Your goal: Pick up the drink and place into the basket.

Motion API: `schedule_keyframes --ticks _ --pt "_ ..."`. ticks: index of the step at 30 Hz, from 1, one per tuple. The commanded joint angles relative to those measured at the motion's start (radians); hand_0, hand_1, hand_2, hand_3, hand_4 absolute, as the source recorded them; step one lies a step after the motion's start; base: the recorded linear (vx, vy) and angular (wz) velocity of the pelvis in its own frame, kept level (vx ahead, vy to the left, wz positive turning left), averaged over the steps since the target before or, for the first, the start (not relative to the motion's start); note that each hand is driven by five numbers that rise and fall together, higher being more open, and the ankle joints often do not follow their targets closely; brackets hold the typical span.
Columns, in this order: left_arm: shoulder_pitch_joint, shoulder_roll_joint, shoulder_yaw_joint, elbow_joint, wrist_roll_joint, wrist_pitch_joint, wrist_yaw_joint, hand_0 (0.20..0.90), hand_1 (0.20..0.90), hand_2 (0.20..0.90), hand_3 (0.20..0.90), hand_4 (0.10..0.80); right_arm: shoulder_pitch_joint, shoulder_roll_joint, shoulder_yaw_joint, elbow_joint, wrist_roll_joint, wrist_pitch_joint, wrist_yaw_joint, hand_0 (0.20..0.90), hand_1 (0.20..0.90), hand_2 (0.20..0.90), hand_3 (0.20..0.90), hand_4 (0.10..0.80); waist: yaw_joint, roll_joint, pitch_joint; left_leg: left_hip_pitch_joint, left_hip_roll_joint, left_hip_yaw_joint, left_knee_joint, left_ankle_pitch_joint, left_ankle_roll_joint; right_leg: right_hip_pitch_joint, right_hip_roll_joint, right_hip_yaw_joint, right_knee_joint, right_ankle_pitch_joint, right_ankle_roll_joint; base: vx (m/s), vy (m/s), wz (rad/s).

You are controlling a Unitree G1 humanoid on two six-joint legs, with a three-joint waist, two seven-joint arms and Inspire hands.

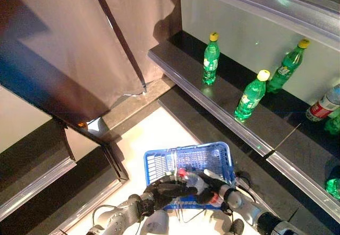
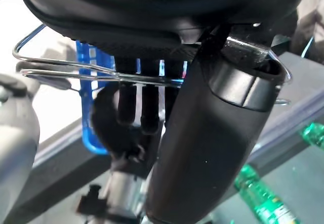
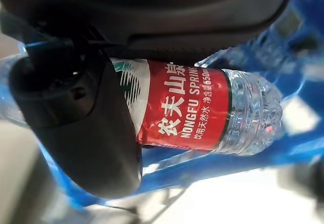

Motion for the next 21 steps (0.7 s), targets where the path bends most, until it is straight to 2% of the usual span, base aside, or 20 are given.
schedule_keyframes --ticks 1,5,12,15,21 --pt "-0.042 -0.062 -0.036 -0.264 -0.128 -0.015 -0.228 0.300 0.300 0.300 0.200 0.100 -0.132 0.036 0.048 0.039 -0.095 0.015 0.013 0.300 0.300 0.300 0.200 0.100 0.052 -0.034 -0.033 -0.039 0.039 0.069 0.001 0.061 0.059 -0.035 -0.061 0.048 0.116 -0.010 -0.025 -0.034 -0.025 0.02" --pt "-0.074 -0.074 -0.050 -0.253 -0.123 0.007 -0.234 0.300 0.300 0.300 0.200 0.100 -0.202 0.059 0.071 0.153 -0.229 0.091 0.090 0.300 0.300 0.300 0.200 0.100 0.064 -0.031 -0.002 -0.051 0.032 0.059 -0.003 0.066 0.064 -0.049 -0.061 0.052 0.118 -0.003 -0.025 -0.070 -0.021 0.02" --pt "-0.103 -0.104 -0.094 -0.263 -0.086 0.039 -0.291 0.300 0.300 0.300 0.200 0.100 -0.306 0.115 0.082 0.246 -0.247 0.196 0.143 0.300 0.300 0.300 0.200 0.100 0.087 -0.020 0.036 -0.068 0.018 0.041 -0.006 0.072 0.072 -0.064 -0.069 0.046 0.121 0.012 -0.022 -0.035 -0.008 0.10" --pt "-0.121 -0.124 -0.124 -0.263 -0.104 0.075 -0.300 0.300 0.300 0.300 0.200 0.100 -0.341 0.134 0.088 0.267 -0.266 0.230 0.137 0.300 0.300 0.300 0.200 0.100 0.089 -0.017 0.048 -0.074 0.012 0.037 -0.012 0.076 0.077 -0.074 -0.070 0.046 0.121 0.019 -0.019 -0.011 0.001 0.00" --pt "-0.164 -0.140 -0.180 -0.255 -0.150 0.088 -0.295 0.300 0.300 0.300 0.200 0.100 -0.395 0.160 0.091 0.295 -0.285 0.312 0.076 0.300 0.300 0.300 0.200 0.100 0.086 -0.011 0.073 -0.085 0.007 0.034 -0.020 0.081 0.085 -0.094 -0.071 0.050 0.120 0.032 -0.018 -0.018 0.006 0.01"
